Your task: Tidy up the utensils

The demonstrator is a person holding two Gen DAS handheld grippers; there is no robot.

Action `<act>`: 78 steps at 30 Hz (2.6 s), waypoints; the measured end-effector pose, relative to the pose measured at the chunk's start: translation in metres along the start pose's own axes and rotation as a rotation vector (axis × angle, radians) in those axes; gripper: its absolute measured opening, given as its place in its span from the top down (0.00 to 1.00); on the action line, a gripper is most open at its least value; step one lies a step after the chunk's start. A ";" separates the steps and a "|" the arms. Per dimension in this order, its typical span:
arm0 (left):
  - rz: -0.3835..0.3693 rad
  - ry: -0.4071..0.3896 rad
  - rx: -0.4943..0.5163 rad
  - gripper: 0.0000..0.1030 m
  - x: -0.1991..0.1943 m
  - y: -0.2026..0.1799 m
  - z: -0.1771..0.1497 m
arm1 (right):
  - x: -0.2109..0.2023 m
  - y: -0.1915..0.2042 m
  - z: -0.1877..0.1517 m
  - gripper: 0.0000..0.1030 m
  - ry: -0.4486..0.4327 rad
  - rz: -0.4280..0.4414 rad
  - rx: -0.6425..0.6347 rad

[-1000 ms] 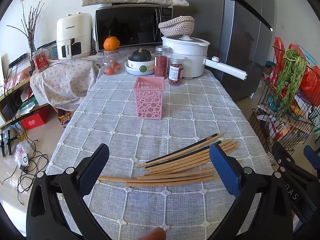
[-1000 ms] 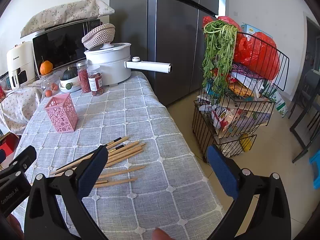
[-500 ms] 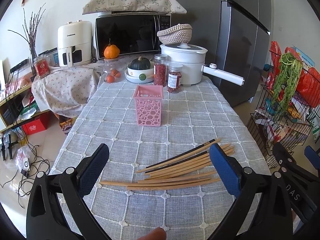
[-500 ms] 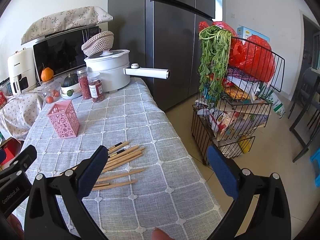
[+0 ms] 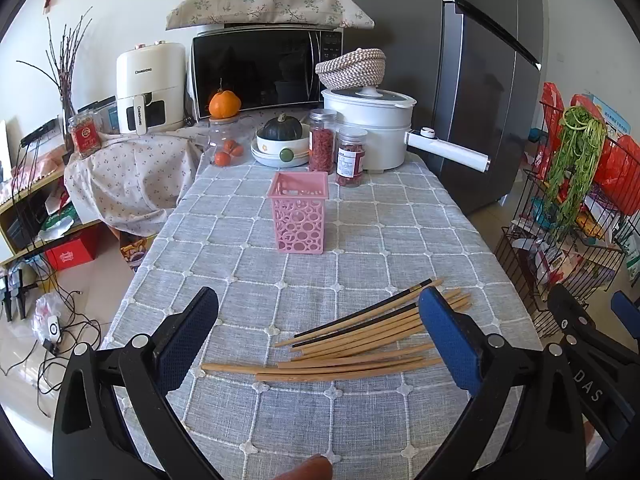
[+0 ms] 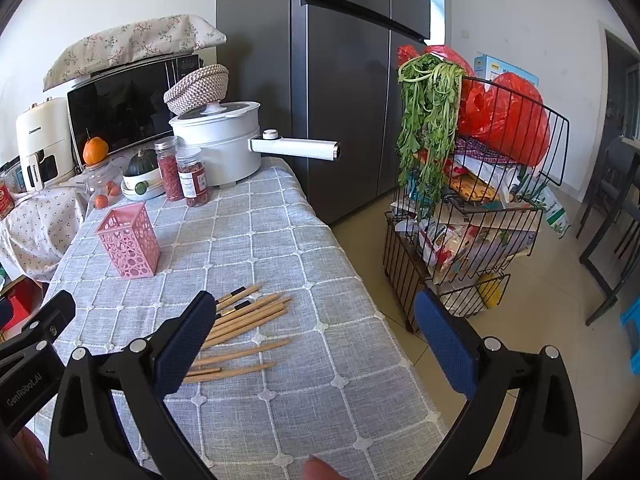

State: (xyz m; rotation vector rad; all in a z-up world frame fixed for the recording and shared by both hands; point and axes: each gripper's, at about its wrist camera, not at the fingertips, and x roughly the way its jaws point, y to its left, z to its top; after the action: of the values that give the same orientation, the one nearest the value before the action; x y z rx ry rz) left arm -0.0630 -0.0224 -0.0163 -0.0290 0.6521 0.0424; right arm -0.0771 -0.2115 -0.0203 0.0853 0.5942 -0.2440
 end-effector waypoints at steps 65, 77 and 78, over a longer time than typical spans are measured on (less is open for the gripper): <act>-0.419 0.736 0.657 0.90 0.248 -0.124 0.033 | 0.113 -0.058 -0.029 0.06 0.549 0.117 0.459; -0.424 0.195 0.587 0.93 0.090 -0.030 0.091 | 0.134 -0.023 -0.041 0.59 0.738 0.098 0.532; -0.425 0.158 0.575 0.93 0.076 -0.021 0.092 | 0.138 -0.017 -0.042 0.62 0.774 0.095 0.557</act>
State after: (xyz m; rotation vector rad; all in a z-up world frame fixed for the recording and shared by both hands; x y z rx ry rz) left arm 0.0541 -0.0370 0.0115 0.3866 0.7846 -0.5623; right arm 0.0067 -0.2496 -0.1333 0.7699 1.2745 -0.2770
